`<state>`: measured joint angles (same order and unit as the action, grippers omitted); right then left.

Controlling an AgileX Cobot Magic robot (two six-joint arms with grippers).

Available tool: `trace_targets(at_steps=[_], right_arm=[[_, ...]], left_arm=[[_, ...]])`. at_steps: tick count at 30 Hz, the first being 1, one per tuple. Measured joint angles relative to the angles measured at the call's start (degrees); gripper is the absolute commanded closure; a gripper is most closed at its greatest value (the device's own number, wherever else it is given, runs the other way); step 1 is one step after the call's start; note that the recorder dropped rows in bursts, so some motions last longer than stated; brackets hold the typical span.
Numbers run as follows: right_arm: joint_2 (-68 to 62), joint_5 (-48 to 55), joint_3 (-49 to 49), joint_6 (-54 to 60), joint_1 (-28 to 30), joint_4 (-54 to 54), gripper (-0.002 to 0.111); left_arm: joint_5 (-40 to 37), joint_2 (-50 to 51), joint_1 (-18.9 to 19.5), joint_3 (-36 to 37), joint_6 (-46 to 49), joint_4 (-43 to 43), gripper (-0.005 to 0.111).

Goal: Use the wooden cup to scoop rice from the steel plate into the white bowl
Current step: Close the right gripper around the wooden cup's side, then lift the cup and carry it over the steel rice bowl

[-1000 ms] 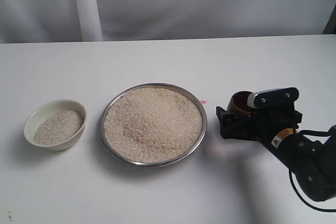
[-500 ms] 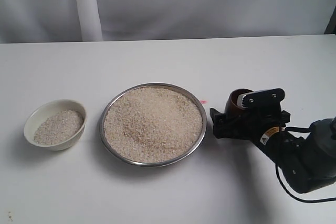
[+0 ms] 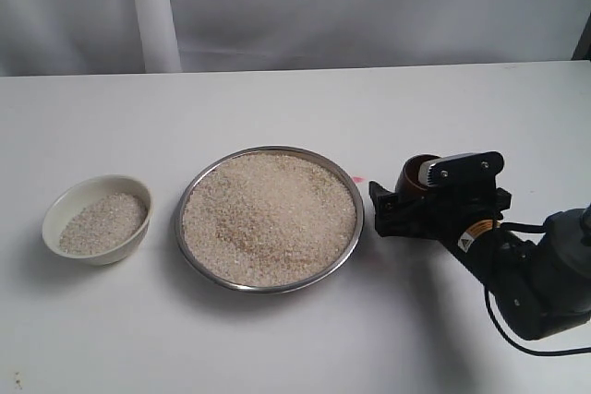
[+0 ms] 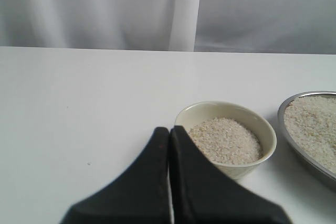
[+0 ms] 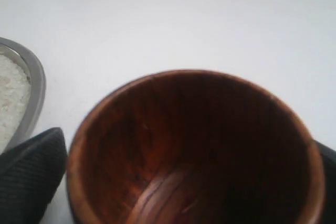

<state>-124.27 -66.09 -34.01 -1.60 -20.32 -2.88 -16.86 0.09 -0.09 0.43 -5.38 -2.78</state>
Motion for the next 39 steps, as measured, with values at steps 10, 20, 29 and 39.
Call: trace_targets(at_steps=[10, 20, 29, 39], right_arm=[[0.00, -0.82, 0.00, 0.12, 0.00, 0.00, 0.015], [0.00, -0.82, 0.00, 0.12, 0.00, 0.00, 0.069], [0.00, -0.60, 0.00, 0.12, 0.00, 0.13, 0.108], [4.19, 7.62, 0.00, 3.80, 0.00, 1.21, 0.108]], left_arm=[[0.00, 0.00, 0.00, 0.00, 0.00, 0.00, 0.107], [0.00, 0.00, 0.00, 0.00, 0.00, 0.00, 0.107], [0.00, 0.00, 0.00, 0.00, 0.00, 0.00, 0.107], [0.00, 0.00, 0.00, 0.00, 0.00, 0.00, 0.107]])
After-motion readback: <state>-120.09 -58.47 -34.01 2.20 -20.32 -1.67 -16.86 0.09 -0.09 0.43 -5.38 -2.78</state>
